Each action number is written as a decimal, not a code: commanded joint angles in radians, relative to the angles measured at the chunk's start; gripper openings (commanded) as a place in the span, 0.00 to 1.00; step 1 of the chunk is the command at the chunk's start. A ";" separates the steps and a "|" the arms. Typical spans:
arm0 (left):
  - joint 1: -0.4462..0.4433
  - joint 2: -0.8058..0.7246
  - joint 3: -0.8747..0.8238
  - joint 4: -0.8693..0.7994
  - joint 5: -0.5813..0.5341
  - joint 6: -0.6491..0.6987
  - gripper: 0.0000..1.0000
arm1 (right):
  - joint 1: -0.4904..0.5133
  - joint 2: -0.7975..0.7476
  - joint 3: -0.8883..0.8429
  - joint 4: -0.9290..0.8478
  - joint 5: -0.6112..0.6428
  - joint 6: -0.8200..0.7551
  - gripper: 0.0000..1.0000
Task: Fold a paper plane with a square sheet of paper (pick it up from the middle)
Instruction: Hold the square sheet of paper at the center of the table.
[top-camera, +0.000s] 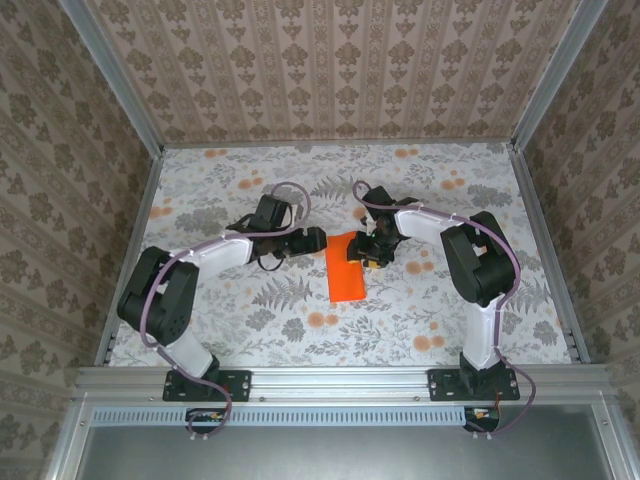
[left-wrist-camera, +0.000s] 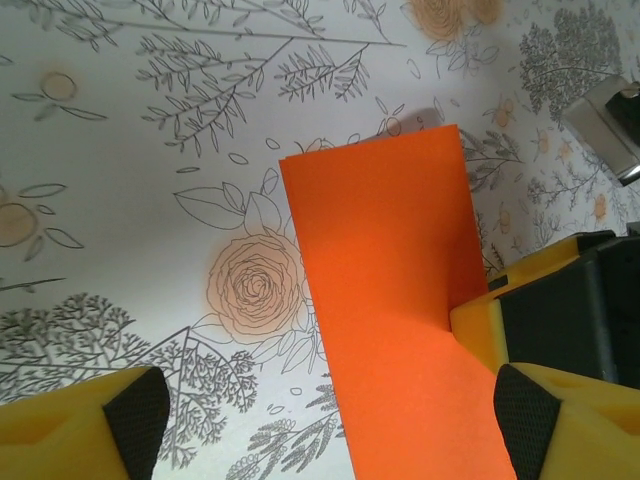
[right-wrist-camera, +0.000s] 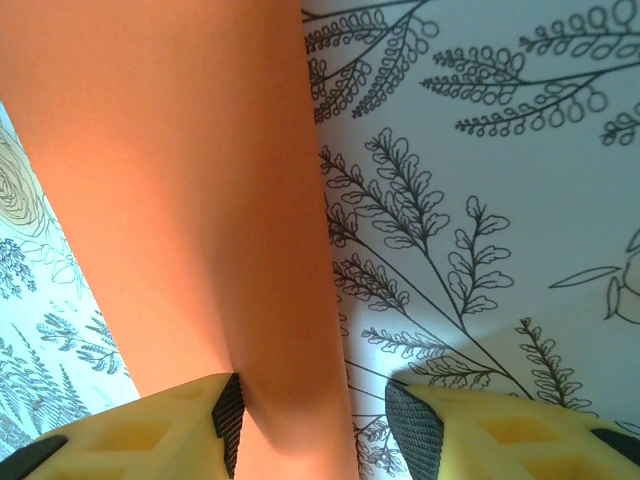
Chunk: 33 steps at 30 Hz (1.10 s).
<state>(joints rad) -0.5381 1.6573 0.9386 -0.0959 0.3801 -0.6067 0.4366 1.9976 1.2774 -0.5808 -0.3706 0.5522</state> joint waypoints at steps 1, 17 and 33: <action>-0.008 0.035 0.033 0.025 0.047 -0.029 0.78 | 0.027 0.184 -0.074 0.067 0.150 -0.036 0.52; -0.034 0.121 0.082 0.025 0.094 -0.072 0.52 | 0.031 0.208 -0.052 0.054 0.152 -0.064 0.53; -0.081 0.221 0.119 0.060 0.157 -0.101 0.23 | 0.031 0.224 -0.050 0.057 0.156 -0.031 0.54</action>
<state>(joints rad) -0.6086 1.8565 1.0248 -0.0502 0.5049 -0.6994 0.4393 2.0182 1.3094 -0.6197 -0.3695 0.5289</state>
